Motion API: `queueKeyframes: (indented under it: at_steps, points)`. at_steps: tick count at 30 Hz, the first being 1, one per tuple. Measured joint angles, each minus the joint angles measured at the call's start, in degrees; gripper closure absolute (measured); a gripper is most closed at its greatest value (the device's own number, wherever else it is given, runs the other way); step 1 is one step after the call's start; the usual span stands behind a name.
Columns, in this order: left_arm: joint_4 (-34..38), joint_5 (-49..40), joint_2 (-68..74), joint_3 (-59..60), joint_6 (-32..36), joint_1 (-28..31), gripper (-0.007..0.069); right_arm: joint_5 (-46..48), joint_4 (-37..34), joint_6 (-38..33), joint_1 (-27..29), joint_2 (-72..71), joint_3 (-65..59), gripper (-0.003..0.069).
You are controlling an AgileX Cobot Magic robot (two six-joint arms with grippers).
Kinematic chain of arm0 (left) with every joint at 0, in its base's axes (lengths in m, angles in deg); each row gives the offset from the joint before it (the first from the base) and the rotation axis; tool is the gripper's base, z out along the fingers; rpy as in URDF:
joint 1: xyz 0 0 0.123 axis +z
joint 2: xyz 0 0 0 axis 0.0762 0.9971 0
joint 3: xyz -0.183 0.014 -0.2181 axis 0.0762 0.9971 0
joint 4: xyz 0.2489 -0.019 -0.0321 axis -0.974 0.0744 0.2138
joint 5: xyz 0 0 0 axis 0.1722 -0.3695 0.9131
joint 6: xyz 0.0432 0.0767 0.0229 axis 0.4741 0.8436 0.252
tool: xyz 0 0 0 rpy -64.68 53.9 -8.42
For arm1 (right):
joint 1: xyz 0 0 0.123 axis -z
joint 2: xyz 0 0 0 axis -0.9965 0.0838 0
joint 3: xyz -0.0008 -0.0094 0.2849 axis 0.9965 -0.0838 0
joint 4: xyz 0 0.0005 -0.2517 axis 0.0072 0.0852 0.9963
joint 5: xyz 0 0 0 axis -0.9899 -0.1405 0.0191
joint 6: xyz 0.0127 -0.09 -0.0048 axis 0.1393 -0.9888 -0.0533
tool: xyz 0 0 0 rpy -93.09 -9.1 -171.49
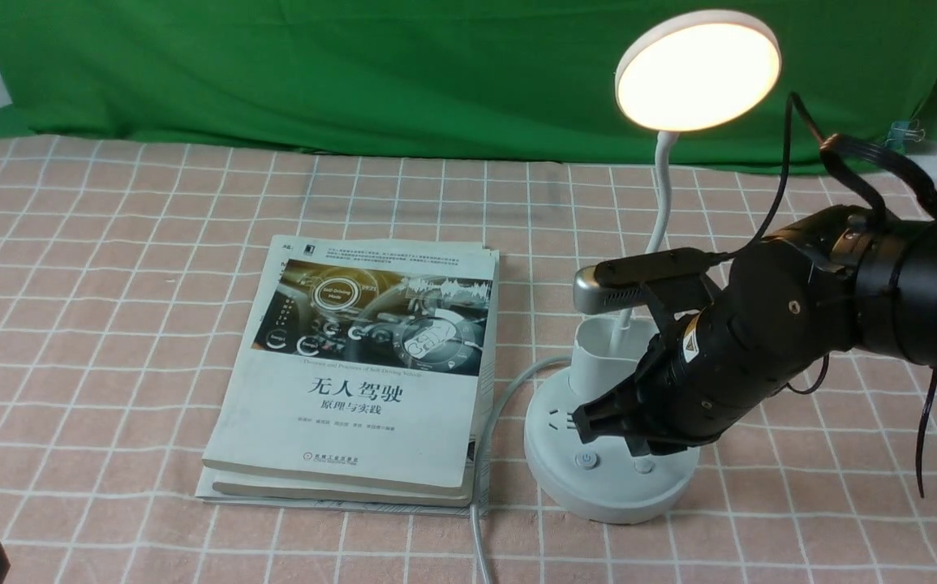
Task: Turn off the table lamp on the pink coffee tablecloth by hand.
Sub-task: 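Press the power button on the lamp base to turn the lamp off with the right gripper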
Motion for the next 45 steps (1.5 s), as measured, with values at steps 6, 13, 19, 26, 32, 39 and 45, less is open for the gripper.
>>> queueKeyframes:
  at_steps: [6,13,19,26,32,39,45]
  points:
    - [0.00,0.00,0.00,0.00,0.00,0.00,0.0618,-0.71,0.00,0.13,-0.03,2.10,0.24,0.0613]
    - [0.00,0.00,0.00,0.00,0.00,0.00,0.0618,-0.17,0.15,-0.18,0.01,2.57,0.74,0.0606]
    - [0.00,0.00,0.00,0.00,0.00,0.00,0.0618,-0.63,0.15,-0.82,0.01,-0.12,0.43,0.0604]
    - [0.00,0.00,0.00,0.00,0.00,0.00,0.0618,2.17,0.15,-1.21,0.01,-2.27,0.13,0.0607]
    - [0.00,0.00,0.00,0.00,0.00,0.00,0.0618,2.23,0.09,-1.21,0.01,0.91,-0.06,0.0608]
    - [0.00,0.00,0.00,0.00,0.00,0.00,0.0618,1.91,0.17,-1.28,0.01,1.73,0.07,0.0608]
    - [0.00,0.00,0.00,0.00,0.00,0.00,0.0618,2.11,0.13,-1.28,0.01,-0.98,-0.05,0.0608]
